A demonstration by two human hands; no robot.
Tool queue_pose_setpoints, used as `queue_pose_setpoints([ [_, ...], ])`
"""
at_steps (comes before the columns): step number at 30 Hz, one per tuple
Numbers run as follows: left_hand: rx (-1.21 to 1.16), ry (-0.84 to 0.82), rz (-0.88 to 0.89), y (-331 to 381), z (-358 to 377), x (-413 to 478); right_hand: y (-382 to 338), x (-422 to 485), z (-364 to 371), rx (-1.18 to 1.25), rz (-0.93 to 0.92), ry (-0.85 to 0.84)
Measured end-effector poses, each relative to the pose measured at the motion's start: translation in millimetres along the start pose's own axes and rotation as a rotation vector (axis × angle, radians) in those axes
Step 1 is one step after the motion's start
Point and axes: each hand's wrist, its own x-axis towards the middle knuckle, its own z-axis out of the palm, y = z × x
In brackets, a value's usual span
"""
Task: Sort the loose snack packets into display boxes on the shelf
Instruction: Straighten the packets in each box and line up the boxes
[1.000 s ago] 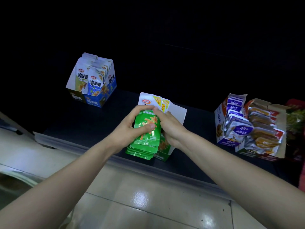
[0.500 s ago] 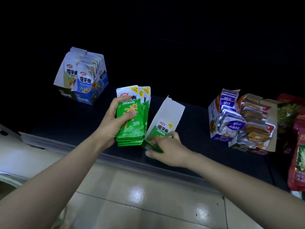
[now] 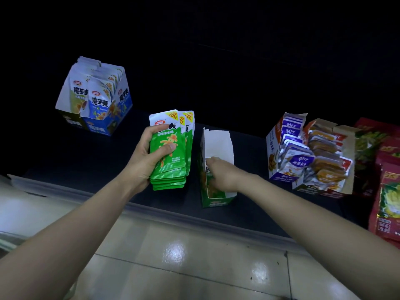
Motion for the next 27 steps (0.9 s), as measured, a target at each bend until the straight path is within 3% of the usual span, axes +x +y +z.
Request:
queue_pose_setpoints([
  [3, -0.02, 0.014, -0.005, -1, -1, 0, -6, 23, 14, -0.06, 0.14, -0.122],
  [13, -0.032, 0.012, -0.019, -3, -7, 0, -2, 26, 16, -0.093, 0.096, 0.034],
  [24, -0.02, -0.007, -0.014, 1, -1, -5, -6, 20, 17, -0.151, 0.103, 0.097],
  [27, -0.014, -0.006, -0.006, 3, -1, -8, -4, 19, 19, -0.114, 0.159, 0.043],
])
